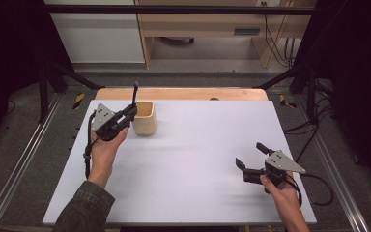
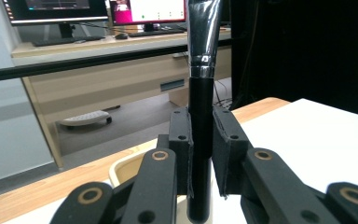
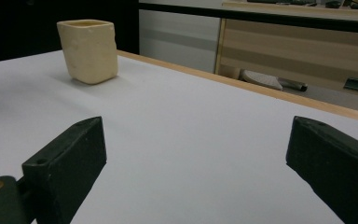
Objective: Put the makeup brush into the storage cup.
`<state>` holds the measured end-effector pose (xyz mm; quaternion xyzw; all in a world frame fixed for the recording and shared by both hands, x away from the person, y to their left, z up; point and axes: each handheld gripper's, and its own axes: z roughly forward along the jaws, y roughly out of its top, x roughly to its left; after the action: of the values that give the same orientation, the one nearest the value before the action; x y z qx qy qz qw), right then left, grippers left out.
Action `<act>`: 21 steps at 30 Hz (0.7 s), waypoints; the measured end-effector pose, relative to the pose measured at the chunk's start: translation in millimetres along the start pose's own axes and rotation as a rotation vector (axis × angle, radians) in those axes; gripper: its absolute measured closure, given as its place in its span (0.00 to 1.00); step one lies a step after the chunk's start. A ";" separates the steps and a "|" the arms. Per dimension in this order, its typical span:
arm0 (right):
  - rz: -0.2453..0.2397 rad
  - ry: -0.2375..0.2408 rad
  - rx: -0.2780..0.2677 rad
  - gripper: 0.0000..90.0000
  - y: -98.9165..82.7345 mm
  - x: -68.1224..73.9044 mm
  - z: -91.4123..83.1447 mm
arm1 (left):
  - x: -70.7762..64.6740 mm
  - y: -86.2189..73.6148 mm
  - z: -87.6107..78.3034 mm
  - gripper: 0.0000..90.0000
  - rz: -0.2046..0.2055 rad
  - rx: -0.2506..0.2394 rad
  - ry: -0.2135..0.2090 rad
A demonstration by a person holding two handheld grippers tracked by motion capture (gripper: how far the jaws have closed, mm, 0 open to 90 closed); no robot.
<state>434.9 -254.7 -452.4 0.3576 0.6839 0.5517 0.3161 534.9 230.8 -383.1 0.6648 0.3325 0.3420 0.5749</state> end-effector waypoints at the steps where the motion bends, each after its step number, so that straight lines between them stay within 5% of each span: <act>1: 0.011 0.000 -0.002 0.06 -1.9 -0.6 -1.4 | 1.1 -1.5 2.2 0.88 -0.006 -0.003 0.013; 21: 0.017 -0.008 -0.008 0.07 -7.6 -3.0 -7.0 | 4.5 -4.6 22.2 0.88 -0.005 -0.005 0.052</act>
<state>429.7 -261.9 -458.4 0.3646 0.6774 0.5555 0.3156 555.7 223.1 -389.7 0.6534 0.3484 0.3585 0.5685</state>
